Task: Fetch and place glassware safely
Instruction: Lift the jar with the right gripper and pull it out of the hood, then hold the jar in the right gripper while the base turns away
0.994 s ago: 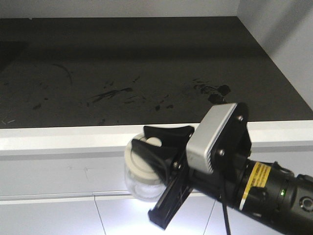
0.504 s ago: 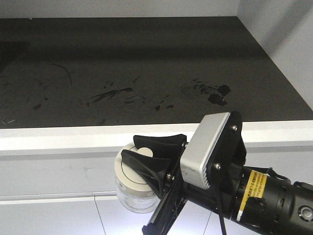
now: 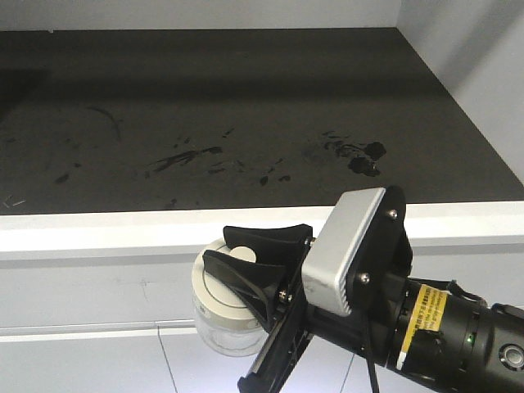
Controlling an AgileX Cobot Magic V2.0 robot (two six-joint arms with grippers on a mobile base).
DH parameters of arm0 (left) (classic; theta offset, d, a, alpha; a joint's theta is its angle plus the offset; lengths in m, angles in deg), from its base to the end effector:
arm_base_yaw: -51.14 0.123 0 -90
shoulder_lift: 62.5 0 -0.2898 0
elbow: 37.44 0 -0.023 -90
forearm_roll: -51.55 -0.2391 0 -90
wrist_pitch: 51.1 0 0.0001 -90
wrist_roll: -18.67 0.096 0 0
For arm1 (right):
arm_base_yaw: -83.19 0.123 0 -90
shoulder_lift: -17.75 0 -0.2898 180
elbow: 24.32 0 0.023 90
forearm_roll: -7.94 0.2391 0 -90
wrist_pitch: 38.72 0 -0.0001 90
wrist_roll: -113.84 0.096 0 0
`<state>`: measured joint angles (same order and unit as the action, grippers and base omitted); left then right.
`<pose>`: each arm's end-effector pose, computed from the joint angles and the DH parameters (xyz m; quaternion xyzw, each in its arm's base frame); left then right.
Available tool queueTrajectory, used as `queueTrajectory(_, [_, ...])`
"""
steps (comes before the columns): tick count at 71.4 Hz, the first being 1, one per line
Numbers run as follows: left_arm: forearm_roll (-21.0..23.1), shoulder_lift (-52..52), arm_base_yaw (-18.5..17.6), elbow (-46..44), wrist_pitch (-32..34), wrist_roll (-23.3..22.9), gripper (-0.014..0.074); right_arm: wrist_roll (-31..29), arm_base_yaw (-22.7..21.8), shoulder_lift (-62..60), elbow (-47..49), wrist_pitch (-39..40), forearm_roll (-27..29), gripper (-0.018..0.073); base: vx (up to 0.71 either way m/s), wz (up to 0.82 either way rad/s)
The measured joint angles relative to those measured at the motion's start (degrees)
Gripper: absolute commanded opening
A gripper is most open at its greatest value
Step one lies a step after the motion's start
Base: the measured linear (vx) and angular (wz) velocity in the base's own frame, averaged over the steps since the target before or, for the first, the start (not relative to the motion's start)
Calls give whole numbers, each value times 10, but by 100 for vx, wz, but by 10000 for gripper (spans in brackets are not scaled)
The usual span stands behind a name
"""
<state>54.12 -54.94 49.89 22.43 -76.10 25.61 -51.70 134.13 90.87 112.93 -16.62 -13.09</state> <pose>0.0205 -0.0023 0.2700 0.0434 0.7205 0.0135 0.6920 0.1385 0.1912 0.3081 -0.3864 0.6283 0.3080 0.6008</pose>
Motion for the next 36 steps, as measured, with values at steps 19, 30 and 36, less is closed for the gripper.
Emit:
queueTrajectory(19, [0, 0, 0, 0, 0, 0, -7, 0, 0, 0, 0, 0, 0, -4, 0, 0])
queueTrajectory(30, [0, 0, 0, 0, 0, 0, -7, 0, 0, 0, 0, 0, 0, -4, 0, 1])
queueTrajectory(36, [0, 0, 0, 0, 0, 0, -7, 0, 0, 0, 0, 0, 0, -4, -1, 3])
